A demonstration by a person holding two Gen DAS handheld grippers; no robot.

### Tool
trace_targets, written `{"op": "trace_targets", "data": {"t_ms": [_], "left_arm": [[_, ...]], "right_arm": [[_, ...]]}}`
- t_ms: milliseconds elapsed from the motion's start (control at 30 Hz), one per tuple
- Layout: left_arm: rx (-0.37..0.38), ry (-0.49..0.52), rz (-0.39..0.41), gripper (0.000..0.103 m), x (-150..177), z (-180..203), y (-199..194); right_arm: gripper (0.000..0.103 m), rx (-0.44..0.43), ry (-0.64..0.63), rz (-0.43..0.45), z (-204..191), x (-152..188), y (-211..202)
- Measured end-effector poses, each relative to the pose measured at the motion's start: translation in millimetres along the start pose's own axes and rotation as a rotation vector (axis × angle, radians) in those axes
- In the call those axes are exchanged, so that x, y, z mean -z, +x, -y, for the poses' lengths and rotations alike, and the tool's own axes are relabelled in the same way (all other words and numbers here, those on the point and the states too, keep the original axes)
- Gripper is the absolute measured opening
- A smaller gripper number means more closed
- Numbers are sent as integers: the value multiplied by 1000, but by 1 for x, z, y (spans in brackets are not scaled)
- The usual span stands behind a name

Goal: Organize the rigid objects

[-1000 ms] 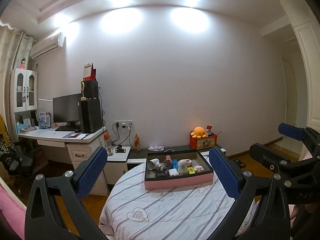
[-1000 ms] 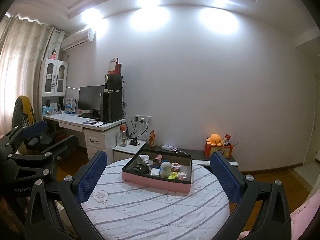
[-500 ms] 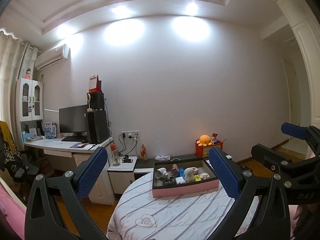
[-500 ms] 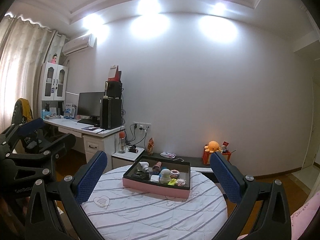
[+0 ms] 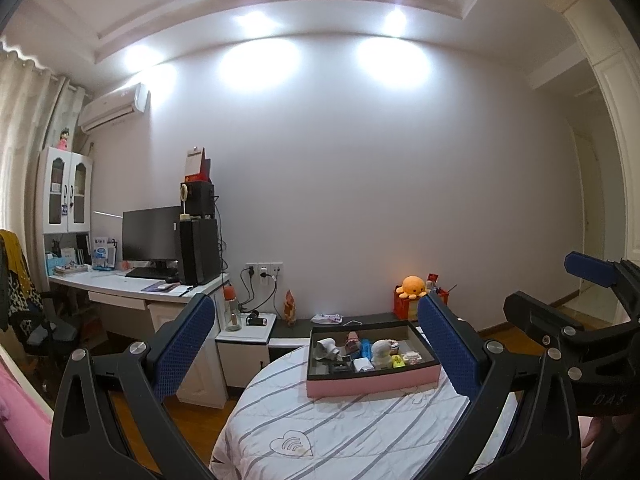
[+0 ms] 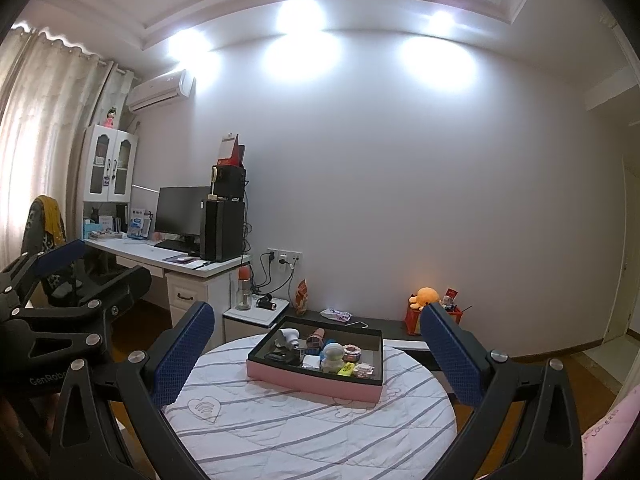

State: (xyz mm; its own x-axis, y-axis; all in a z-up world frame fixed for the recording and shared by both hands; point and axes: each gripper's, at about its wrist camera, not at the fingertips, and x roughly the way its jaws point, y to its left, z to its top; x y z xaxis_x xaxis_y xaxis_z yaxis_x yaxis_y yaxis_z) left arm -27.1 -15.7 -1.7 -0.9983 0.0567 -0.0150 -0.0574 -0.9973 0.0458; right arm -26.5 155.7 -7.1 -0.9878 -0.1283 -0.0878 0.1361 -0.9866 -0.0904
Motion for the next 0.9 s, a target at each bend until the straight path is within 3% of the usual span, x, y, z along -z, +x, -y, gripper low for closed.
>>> {"op": "trace_targets", "data": {"t_ms": [167,400,633,900], "left_arm": [[-18,8,13,103,-5,-2,5],[-46,30,104,103,-12,-1,7],[-2,-7,47,103,-2,-2,33],[-8,19,23,103,5,4,51]], "right_arm": [[103,-9,3,-7,0,-2,6],[103,-3,-5,40,-2,-8,10],[103,-8,1,45,2,0,23],[103,-12,7,10,7,7,42]]}}
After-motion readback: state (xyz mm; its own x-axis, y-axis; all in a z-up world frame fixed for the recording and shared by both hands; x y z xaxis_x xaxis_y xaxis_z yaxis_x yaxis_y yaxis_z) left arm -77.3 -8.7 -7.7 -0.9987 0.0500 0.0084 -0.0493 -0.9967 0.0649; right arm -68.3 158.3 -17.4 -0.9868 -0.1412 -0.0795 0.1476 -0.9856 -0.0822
